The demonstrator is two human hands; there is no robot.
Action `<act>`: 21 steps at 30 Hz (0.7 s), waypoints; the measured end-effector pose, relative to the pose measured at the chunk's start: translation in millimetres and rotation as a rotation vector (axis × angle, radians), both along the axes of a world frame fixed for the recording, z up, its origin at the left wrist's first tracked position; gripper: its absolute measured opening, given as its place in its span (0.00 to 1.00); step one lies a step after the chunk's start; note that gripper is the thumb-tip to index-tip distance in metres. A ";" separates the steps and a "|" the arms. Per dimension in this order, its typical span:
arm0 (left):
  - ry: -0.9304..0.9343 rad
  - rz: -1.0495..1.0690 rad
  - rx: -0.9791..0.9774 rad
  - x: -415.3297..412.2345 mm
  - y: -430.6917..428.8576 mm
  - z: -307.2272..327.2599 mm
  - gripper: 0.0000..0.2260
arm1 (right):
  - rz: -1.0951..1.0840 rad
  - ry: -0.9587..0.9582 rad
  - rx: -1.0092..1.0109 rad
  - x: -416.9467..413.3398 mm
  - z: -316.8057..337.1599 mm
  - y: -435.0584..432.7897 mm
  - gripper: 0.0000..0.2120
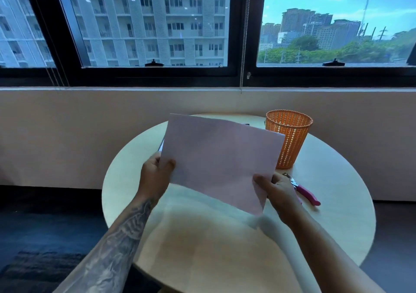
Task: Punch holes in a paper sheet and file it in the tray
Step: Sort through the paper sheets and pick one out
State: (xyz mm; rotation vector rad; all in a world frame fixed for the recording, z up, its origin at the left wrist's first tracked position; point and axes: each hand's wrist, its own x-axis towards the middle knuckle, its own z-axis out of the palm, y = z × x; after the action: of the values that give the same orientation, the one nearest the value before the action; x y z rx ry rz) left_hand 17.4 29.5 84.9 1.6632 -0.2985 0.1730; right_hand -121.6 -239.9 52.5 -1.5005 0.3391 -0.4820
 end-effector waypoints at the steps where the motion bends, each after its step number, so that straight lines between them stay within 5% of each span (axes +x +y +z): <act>1: -0.015 0.073 0.007 2.9 -1.5 -1.3 0.10 | 0.006 -0.017 0.030 1.1 0.7 2.7 0.06; 4: 0.176 0.284 -0.147 -5.1 -10.4 -15.2 0.32 | 0.015 -0.068 0.140 4.0 -4.9 17.0 0.16; 7: 0.340 0.120 -0.364 -32.7 -28.8 -36.8 0.29 | 0.034 -0.097 0.250 9.3 -11.5 30.3 0.23; 11: 0.480 -0.235 -0.418 -60.9 -55.3 -42.8 0.25 | 0.045 -0.112 0.344 15.7 -13.2 49.3 0.05; 21: 0.450 -0.225 -0.301 -64.4 -71.5 -53.5 0.11 | 0.033 -0.033 0.460 14.6 -22.7 69.8 0.07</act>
State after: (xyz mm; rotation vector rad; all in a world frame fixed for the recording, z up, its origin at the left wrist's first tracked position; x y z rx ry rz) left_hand -47.0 -42.0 31.4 1.3144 -0.1083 -0.3104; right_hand -107.1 -170.1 29.8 -1.0492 0.3704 -0.3711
